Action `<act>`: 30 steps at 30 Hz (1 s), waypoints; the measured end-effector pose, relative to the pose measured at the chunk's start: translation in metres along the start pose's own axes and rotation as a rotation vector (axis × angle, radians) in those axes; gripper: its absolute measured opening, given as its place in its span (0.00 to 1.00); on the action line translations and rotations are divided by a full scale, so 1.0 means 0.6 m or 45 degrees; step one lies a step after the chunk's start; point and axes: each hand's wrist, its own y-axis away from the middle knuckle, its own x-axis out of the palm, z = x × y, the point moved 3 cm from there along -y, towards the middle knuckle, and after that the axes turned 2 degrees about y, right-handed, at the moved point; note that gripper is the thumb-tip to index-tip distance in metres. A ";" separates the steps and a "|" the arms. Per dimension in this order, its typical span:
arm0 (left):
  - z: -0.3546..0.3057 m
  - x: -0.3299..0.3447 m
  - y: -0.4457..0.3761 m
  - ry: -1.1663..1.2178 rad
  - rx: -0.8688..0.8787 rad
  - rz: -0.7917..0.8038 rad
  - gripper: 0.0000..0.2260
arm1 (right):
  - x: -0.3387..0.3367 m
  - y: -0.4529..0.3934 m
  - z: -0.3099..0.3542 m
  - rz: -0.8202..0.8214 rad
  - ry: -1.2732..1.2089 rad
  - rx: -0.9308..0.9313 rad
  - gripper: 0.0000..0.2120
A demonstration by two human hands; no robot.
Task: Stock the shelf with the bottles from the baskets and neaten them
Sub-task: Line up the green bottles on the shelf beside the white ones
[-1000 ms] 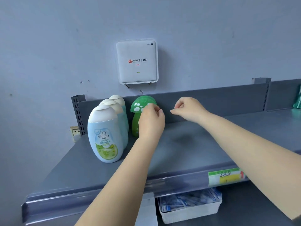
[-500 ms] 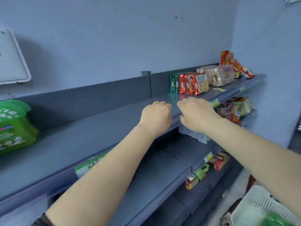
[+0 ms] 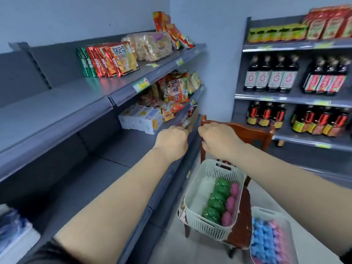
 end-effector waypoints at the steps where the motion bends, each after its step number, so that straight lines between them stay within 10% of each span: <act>1: -0.013 0.017 -0.015 0.022 0.027 0.018 0.08 | 0.018 0.008 -0.017 0.024 -0.038 0.035 0.09; 18: -0.126 0.434 -0.269 0.503 0.121 0.537 0.09 | 0.470 0.005 -0.231 0.589 -0.674 0.836 0.13; 30: -0.173 0.823 -0.318 0.753 -0.019 0.965 0.16 | 0.865 0.016 -0.259 0.947 -0.814 0.993 0.15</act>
